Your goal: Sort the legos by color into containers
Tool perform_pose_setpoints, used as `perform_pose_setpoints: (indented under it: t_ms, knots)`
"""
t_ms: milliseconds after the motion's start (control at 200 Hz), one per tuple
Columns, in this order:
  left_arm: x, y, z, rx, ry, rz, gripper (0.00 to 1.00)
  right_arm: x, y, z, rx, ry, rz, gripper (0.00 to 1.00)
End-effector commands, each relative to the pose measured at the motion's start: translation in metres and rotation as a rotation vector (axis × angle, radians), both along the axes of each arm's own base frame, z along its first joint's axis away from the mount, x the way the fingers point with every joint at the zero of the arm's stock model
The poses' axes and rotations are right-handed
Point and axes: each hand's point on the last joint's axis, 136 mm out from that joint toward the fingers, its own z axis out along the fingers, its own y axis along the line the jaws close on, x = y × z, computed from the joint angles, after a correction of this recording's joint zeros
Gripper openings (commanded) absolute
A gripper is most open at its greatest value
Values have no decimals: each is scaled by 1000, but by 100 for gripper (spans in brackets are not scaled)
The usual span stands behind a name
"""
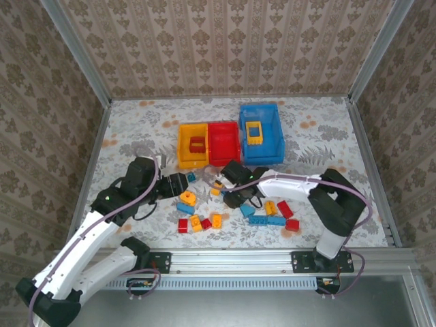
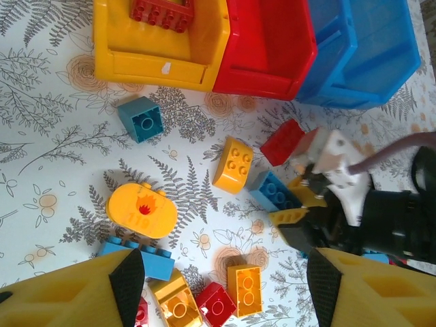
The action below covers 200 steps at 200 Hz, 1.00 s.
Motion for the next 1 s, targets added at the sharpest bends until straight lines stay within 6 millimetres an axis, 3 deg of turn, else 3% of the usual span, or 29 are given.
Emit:
perform_pose_setpoints:
  t_ms: [0, 105, 225, 380, 510, 650, 760, 995]
  knots:
    - [11, -8, 22, -34, -47, 0, 68, 6, -7, 50, 55, -64, -72, 29]
    - [22, -13, 31, -22, -71, -4, 67, 31, -1, 75, 118, -68, -175, 29]
    - [36, -19, 41, 6, -107, -7, 67, 78, 17, 90, 183, -43, -300, 28]
    - [52, -29, 54, 33, -144, -27, 67, 135, 19, 92, 196, 20, -502, 27]
    - [59, -35, 58, 36, -162, -38, 68, 172, 22, 80, 205, 73, -590, 27]
    - [60, -39, 57, 32, -159, -49, 67, 197, 24, 63, 185, 107, -632, 28]
    - [59, -41, 55, 41, -151, -65, 68, 209, 28, 55, 183, 121, -646, 34]
    - [48, -42, 19, 115, -55, -139, 67, 219, 29, 48, 192, 131, -657, 41]
